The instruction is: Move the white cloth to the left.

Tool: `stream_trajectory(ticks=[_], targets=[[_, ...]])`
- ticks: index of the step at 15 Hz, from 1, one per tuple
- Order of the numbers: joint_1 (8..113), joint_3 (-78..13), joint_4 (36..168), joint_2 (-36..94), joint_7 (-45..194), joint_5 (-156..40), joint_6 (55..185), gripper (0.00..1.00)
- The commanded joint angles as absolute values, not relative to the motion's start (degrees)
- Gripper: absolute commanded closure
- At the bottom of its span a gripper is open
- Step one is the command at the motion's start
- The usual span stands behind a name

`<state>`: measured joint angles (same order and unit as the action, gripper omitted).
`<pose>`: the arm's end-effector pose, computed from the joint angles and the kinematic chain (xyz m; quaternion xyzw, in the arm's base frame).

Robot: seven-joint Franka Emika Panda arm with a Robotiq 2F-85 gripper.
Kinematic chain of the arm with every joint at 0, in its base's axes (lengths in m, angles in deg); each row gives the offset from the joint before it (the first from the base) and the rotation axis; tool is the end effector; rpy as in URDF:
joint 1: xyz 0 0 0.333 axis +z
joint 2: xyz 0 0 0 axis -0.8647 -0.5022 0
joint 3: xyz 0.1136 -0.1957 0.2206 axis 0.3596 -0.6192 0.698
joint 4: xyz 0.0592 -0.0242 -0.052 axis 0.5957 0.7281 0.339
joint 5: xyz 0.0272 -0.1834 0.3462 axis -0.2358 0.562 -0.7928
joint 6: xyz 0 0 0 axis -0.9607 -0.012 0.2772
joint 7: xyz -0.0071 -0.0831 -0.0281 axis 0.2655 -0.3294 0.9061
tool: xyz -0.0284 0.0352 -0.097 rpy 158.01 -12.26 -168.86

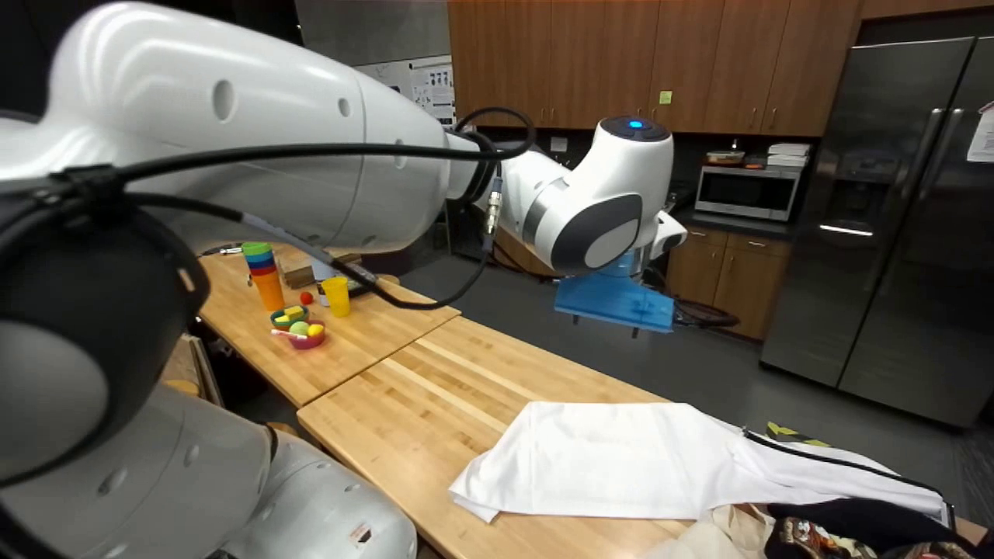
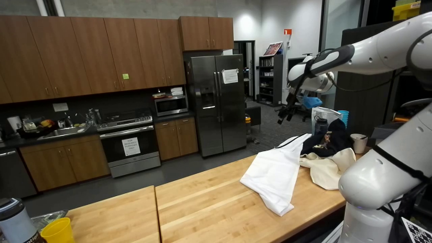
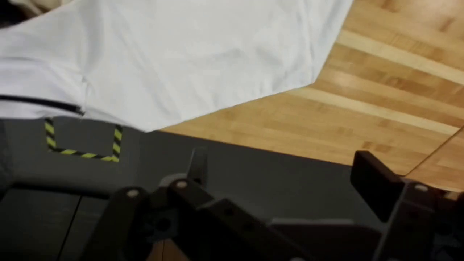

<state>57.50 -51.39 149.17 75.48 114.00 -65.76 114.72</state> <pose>0.3837 -0.1954 0.5064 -0.9772 -0.0665 -0.1969 0.0441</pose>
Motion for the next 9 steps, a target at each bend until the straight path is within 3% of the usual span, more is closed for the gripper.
stream_trajectory(ticks=[1,9], targets=[[58.4,-54.1,142.6,64.6,124.7,-65.1,124.4,0.0],[55.5,-51.1,140.8,59.2,128.3,-66.2,129.5,0.0]])
